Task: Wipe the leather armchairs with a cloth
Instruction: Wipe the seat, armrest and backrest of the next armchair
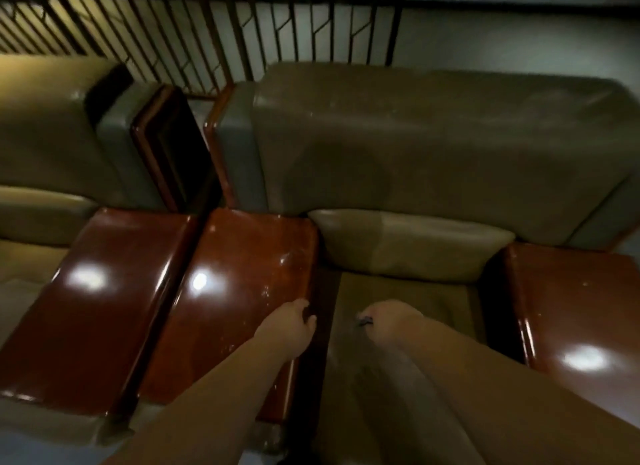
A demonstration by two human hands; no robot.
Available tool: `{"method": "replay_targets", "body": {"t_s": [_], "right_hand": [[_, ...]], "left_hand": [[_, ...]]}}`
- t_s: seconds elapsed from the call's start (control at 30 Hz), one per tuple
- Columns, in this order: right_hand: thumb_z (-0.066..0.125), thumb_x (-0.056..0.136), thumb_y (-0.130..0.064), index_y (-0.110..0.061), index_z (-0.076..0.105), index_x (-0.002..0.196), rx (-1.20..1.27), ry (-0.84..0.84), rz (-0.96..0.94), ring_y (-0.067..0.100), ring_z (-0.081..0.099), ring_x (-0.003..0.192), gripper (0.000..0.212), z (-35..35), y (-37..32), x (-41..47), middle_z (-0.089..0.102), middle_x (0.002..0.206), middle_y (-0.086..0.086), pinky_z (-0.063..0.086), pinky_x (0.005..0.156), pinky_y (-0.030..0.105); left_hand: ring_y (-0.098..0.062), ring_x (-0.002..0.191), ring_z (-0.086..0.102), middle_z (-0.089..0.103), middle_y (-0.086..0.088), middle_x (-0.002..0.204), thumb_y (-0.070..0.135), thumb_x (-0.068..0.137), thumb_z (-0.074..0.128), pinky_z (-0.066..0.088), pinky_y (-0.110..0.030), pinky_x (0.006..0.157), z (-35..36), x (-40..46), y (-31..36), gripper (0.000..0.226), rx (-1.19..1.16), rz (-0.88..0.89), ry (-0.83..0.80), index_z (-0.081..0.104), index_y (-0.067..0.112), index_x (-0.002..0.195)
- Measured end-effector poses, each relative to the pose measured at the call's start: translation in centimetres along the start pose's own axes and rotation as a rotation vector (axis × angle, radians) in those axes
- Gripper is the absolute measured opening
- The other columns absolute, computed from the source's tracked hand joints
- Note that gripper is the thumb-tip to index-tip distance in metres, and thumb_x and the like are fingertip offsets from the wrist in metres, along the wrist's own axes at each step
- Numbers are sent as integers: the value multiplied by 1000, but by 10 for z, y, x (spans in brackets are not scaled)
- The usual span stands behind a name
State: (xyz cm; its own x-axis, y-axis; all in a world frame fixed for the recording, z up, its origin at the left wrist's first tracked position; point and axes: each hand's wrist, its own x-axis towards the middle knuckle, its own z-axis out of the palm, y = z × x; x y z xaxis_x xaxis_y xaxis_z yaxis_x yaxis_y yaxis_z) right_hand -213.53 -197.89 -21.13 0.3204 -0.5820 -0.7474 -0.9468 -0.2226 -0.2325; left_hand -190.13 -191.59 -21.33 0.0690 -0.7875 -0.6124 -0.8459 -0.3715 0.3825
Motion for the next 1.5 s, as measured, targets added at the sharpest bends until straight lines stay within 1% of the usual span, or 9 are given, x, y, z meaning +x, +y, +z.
{"method": "replay_targets", "body": {"t_s": [0.13, 0.43, 0.7, 0.9, 1.03, 1.2, 1.3, 1.4, 1.5], "right_hand": [[47, 102, -36, -33, 61, 143, 34, 144, 38, 18, 55, 135, 43, -43, 6, -31, 59, 149, -7, 44, 113, 30], [46, 103, -37, -31, 65, 133, 18, 306, -42, 23, 60, 125, 36, -145, 31, -98, 66, 135, -1, 46, 102, 32], [43, 108, -30, -29, 63, 139, -19, 436, -127, 23, 59, 125, 37, -218, 44, -142, 64, 138, -3, 44, 96, 28], [47, 105, -34, -34, 66, 127, 1, 531, -117, 21, 62, 105, 29, -261, 30, -110, 69, 122, -3, 49, 86, 32], [46, 106, -34, -31, 67, 125, 10, 551, -102, 22, 64, 106, 28, -278, 17, -80, 68, 116, -3, 48, 86, 33], [43, 105, -35, -33, 66, 114, -7, 565, -73, 18, 63, 93, 25, -308, -14, -25, 69, 107, -3, 51, 82, 35], [39, 107, -36, -33, 63, 123, -59, 541, -61, 18, 60, 93, 30, -330, -37, 9, 66, 115, -1, 52, 84, 36], [35, 109, -37, -30, 57, 137, -145, 554, -51, 22, 59, 106, 36, -355, -64, 39, 58, 127, 2, 52, 93, 40], [37, 109, -37, -29, 53, 140, -212, 662, -70, 19, 55, 111, 36, -376, -87, 74, 54, 125, 0, 52, 96, 39]], "left_hand": [[-27, 132, 59, 63, -6, 142, 39, 108, 50, 44, -33, 109, -61, 1, 30, 43, 95, 73, 50, 55, 18, 145], [-25, 139, 55, 59, -5, 151, 42, 107, 52, 42, -32, 113, -135, -6, 105, 53, 21, 78, 285, 49, 20, 155], [-25, 126, 62, 68, -4, 137, 39, 106, 54, 47, -30, 105, -161, -15, 161, 38, 44, 172, 337, 61, 23, 140], [-25, 131, 58, 62, -3, 142, 41, 107, 53, 47, -36, 109, -218, 14, 169, 42, 72, 196, 405, 57, 25, 145], [-23, 134, 56, 60, -1, 145, 39, 108, 53, 46, -37, 112, -253, 47, 159, 43, 64, 203, 417, 55, 25, 148], [-22, 134, 57, 60, -1, 147, 43, 106, 53, 49, -40, 112, -308, 100, 130, 49, 85, 202, 458, 51, 28, 152], [-23, 129, 59, 60, -1, 143, 42, 107, 52, 50, -40, 107, -342, 134, 109, 48, 107, 199, 468, 49, 29, 153], [-16, 111, 61, 65, 4, 125, 43, 105, 52, 53, -39, 98, -368, 170, 87, 36, 138, 213, 510, 56, 34, 140], [-11, 99, 60, 60, 11, 106, 47, 105, 51, 53, -37, 89, -393, 205, 73, 19, 126, 235, 590, 59, 36, 118]]}}
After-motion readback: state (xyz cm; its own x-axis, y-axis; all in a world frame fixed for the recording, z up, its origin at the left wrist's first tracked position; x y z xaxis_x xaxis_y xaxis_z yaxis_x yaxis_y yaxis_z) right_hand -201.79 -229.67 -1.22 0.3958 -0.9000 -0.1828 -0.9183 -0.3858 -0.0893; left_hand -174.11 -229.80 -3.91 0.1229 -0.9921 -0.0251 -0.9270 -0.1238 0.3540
